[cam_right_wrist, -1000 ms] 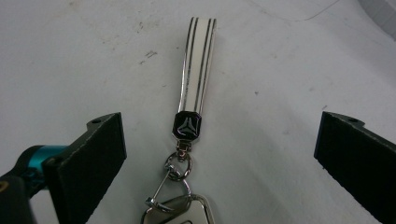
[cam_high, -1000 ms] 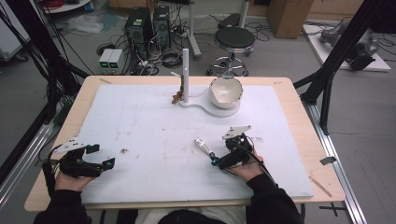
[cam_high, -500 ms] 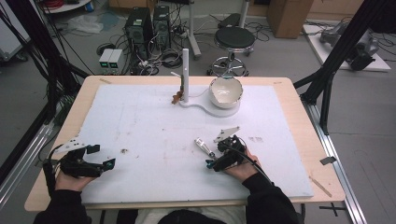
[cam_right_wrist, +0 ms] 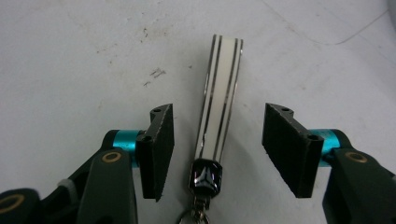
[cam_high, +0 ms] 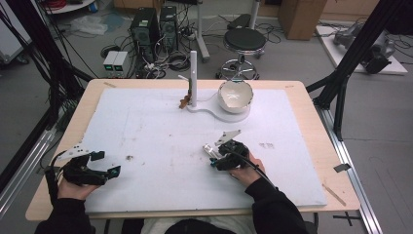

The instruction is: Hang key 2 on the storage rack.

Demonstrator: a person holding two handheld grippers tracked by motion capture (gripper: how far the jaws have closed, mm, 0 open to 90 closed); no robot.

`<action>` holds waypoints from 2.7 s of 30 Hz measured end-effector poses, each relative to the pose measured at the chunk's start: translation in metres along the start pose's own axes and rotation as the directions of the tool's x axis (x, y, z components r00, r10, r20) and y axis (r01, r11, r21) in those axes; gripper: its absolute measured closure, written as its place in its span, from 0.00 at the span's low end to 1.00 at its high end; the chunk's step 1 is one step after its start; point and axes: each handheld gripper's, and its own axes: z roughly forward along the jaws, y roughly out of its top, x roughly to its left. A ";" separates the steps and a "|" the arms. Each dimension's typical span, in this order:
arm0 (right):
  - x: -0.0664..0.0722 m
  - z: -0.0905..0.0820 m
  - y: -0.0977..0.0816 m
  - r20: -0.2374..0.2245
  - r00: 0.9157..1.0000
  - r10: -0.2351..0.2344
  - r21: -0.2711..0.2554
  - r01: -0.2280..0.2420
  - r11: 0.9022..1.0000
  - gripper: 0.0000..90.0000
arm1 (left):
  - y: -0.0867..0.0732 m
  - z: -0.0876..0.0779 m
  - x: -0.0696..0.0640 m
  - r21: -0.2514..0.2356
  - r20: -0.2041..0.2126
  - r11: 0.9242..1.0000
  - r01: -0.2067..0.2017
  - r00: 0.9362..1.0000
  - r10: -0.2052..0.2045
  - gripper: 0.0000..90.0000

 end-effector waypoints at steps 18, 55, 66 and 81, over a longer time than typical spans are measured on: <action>0.008 0.017 0.022 0.017 1.000 -0.002 0.025 0.002 1.000 0.82 | 0.000 -0.001 0.000 -0.006 0.006 1.000 -0.002 1.000 0.002 0.02; -0.033 -0.096 0.052 0.011 0.983 0.183 -0.353 -0.168 0.921 0.83 | 0.000 -0.001 -0.001 -0.013 0.032 1.000 -0.028 0.999 0.028 0.02; -0.039 -0.111 0.081 -0.027 0.984 0.174 -0.393 -0.171 0.904 0.83 | 0.001 -0.001 -0.003 -0.015 0.035 1.000 -0.027 0.999 0.028 0.02; -0.055 -0.099 0.137 -0.097 0.986 0.136 -0.376 -0.163 0.912 0.83 | 0.003 0.001 -0.002 -0.021 0.048 0.999 -0.024 0.999 0.025 0.02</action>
